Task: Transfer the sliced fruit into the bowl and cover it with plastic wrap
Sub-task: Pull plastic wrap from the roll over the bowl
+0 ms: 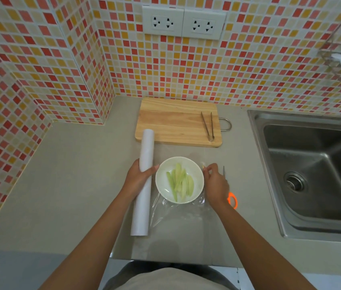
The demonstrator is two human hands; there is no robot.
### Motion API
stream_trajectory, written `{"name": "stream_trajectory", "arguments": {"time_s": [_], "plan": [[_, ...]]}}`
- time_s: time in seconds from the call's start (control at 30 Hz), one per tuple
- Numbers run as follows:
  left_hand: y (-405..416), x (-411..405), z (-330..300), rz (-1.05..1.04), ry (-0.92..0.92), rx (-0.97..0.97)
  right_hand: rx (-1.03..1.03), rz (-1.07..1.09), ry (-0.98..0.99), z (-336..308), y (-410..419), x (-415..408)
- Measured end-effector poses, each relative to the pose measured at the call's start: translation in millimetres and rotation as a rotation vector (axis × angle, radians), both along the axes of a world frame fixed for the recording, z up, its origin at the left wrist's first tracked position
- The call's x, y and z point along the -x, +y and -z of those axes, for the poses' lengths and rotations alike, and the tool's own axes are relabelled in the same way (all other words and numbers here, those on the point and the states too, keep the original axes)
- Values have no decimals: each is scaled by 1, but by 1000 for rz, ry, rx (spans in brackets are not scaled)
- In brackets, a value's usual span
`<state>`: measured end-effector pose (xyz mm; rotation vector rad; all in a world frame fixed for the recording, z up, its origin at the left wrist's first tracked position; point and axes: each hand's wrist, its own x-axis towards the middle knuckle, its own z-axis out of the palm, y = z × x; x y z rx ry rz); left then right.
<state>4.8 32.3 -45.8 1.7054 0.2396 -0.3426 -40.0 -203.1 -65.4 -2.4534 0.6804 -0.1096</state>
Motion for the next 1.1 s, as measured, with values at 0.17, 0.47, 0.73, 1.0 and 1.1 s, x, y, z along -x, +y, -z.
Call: {"name": "stream_trajectory", "arguments": {"time_s": [0.17,0.47,0.73,1.0,1.1], "plan": [[1,-2,0,5,1,-8,43,2,37,6,-4,4],[2,-1,0,6,1,-4,-169,27,93,1,-17,-2],[1,-2,0,1,-8,-6,-262,70,103,-1,-18,-4],[2,-4,2,-5,-10,-5,-418,131,94,1,-21,-10],[2,-4,2,0,-20,-11,-441,157,73,1,-20,-11]]}}
